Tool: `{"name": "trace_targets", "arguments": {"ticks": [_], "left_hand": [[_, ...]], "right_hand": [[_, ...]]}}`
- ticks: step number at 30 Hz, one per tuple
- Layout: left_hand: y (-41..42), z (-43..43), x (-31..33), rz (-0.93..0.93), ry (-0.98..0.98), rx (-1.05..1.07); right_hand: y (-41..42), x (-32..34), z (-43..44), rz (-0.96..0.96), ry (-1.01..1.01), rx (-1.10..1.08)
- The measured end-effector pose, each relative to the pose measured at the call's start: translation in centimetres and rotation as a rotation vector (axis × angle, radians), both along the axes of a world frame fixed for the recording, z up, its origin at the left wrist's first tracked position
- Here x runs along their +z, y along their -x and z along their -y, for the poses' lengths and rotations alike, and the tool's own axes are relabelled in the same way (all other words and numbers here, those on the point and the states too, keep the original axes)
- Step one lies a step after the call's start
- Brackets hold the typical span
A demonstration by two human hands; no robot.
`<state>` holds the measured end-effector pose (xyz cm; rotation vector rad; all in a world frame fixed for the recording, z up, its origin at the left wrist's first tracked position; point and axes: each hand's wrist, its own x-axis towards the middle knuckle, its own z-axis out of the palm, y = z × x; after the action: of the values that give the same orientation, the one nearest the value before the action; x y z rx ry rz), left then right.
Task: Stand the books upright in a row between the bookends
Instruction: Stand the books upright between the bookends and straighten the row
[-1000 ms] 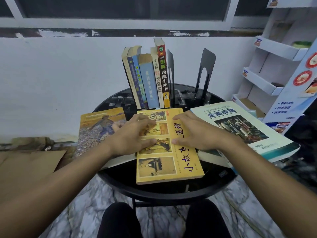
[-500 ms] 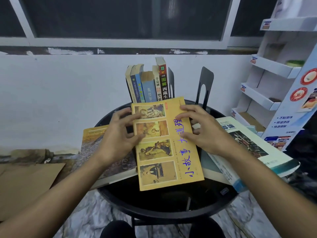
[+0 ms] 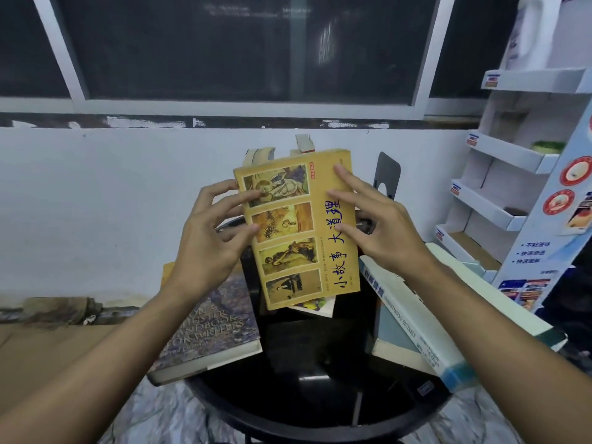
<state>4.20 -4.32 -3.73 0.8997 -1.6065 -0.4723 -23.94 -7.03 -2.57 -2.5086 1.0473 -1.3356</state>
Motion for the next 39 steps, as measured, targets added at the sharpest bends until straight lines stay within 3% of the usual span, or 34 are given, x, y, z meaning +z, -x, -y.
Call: {"name": "trace_targets", "arguments": {"ticks": [7,14,19,23,29,35,39], "left_hand": [[-0.1,0.5,-0.8,0.059,0.020,-0.029],[0.8,0.7,-1.0,-0.024,-0.095,-0.173],[2.4,0.9,-1.2,-0.094,-0.094,-0.172],[3.2,0.8,-1.8,-0.090,-0.105,-0.158],[4.5,-0.6,-2.6,-0.087,-0.125,-0.297],[6.2,-1.6,-3.4,0.071,-0.101,-0.419],[8.2,-1.6,-4.9,0.200,-0.040,-0.320]], "right_hand": [[0.0,-0.5,1.2,-0.069,0.072,-0.034],[-1.0,-0.8,0.3,-0.123,0.004,-0.129],[-3.2,-0.4,-2.2,-0.049,-0.012,-0.159],[-4.1,0.4,-3.9,0.008,-0.081,-0.055],[-3.7,1.1,-5.0,0.084,-0.119,-0.012],[-2.7,1.6,-5.1,0.152,-0.150,-0.021],[-1.9,2.0,-5.2,0.187,-0.146,-0.119]]}}
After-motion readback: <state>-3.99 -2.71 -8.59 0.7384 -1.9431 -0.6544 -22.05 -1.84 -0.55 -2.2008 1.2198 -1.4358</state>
